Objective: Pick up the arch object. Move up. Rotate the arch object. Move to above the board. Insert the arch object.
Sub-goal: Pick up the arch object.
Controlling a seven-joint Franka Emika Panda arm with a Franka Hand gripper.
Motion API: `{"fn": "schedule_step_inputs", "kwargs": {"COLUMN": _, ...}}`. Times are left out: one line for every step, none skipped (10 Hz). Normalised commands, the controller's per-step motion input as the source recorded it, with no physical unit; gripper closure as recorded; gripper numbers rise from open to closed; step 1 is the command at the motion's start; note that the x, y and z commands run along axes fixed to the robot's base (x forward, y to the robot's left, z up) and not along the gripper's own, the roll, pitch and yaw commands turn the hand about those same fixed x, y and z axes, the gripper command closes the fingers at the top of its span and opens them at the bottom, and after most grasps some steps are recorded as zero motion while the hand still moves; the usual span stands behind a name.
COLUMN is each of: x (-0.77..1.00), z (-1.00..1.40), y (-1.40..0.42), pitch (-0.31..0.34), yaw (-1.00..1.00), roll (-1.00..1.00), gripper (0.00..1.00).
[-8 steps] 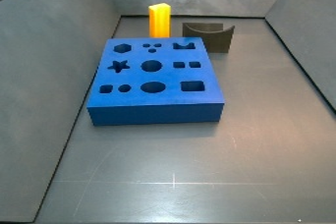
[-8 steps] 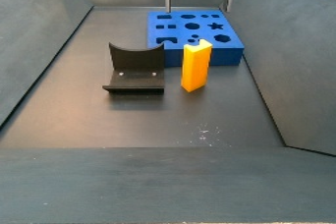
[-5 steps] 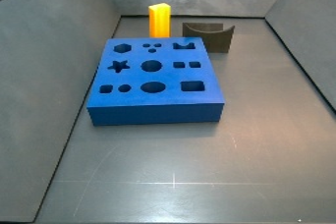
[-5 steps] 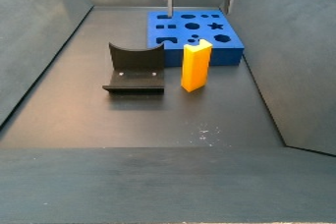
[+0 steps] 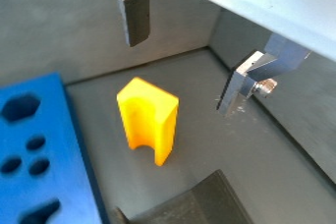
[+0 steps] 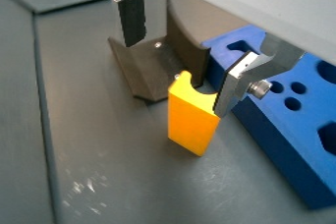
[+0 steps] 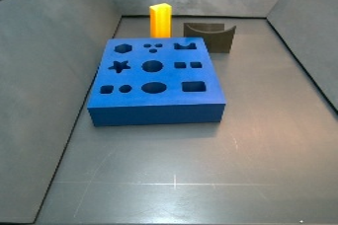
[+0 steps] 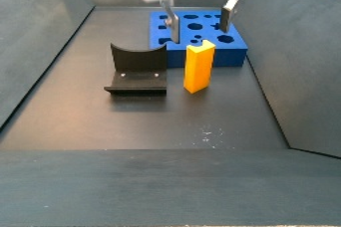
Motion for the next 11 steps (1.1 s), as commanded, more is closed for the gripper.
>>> {"fn": "schedule_step_inputs", "kwargs": {"x": -0.01, "z": -0.55, "y": -0.40, "pitch": -0.040, "yaw": 0.77, "roll": 0.04, "gripper": 0.00}}
{"fn": "schedule_step_inputs", "kwargs": {"x": -0.13, "z": -0.27, "y": -0.53, "pitch": -0.014, "yaw": 0.58, "roll": 0.00, "gripper": 0.00}}
{"fn": "schedule_step_inputs", "kwargs": {"x": 0.00, "z": -0.50, "y": -0.03, "pitch": -0.031, "yaw": 0.25, "roll": -0.04, "gripper": 0.00}}
{"fn": "schedule_step_inputs", "kwargs": {"x": -0.09, "z": -0.55, "y": 0.04, "pitch": -0.066, "yaw": 0.18, "roll": 0.07, "gripper": 0.00}}
{"fn": "schedule_step_inputs", "kwargs": {"x": -0.04, "z": -0.50, "y": 0.07, "pitch": -0.044, "yaw": 0.20, "roll": 0.05, "gripper": 0.00}}
{"fn": "schedule_step_inputs", "kwargs": {"x": -0.05, "z": -0.51, "y": 0.00, "pitch": -0.050, "yaw": 0.19, "roll": 0.00, "gripper": 0.00}}
{"fn": "schedule_step_inputs", "kwargs": {"x": 0.00, "z": -0.50, "y": -0.06, "pitch": -0.049, "yaw": 0.11, "roll": -0.07, "gripper": 0.00}}
{"fn": "schedule_step_inputs", "kwargs": {"x": 0.00, "z": -0.37, "y": -0.06, "pitch": -0.050, "yaw": 0.06, "roll": -0.12, "gripper": 0.00}}
{"fn": "schedule_step_inputs", "kwargs": {"x": -0.01, "z": 0.00, "y": 0.00, "pitch": -0.046, "yaw": 0.00, "roll": -0.01, "gripper": 0.00}}
{"fn": "schedule_step_inputs", "kwargs": {"x": 0.00, "z": 0.00, "y": 0.00, "pitch": 0.000, "yaw": 0.00, "roll": 0.00, "gripper": 0.00}}
{"fn": "schedule_step_inputs", "kwargs": {"x": 0.00, "z": 0.00, "y": 0.00, "pitch": 0.000, "yaw": 0.00, "roll": 0.00, "gripper": 1.00}}
